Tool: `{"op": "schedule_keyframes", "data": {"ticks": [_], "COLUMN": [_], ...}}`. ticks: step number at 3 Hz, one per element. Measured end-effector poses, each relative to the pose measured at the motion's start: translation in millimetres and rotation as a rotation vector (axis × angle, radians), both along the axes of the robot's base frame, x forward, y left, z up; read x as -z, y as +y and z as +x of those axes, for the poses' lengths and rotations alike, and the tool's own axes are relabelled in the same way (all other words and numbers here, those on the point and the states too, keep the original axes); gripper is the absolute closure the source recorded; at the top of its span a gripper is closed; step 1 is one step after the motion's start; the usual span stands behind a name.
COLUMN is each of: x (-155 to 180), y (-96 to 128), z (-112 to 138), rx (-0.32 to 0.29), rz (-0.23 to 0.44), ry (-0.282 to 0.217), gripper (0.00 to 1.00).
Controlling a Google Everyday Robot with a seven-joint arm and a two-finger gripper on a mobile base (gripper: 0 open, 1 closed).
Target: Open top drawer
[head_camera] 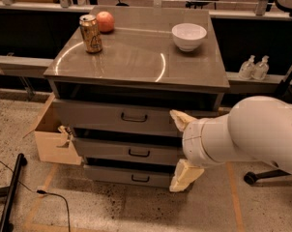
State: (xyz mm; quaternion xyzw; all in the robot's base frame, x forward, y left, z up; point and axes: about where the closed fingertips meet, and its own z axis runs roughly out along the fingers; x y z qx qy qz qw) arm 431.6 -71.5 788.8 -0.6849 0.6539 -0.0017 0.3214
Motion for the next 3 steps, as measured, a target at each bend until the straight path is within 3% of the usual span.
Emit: {"op": "schedule_keyframes", "data": {"ticks": [1,3], "x": [0,27], "y": [2,-31], "z": [0,56], "rx": [-0.003,0.107], "rz": [0.013,0.035], "ry": [0.002,-0.037], "gripper": [0.00,0.00]}}
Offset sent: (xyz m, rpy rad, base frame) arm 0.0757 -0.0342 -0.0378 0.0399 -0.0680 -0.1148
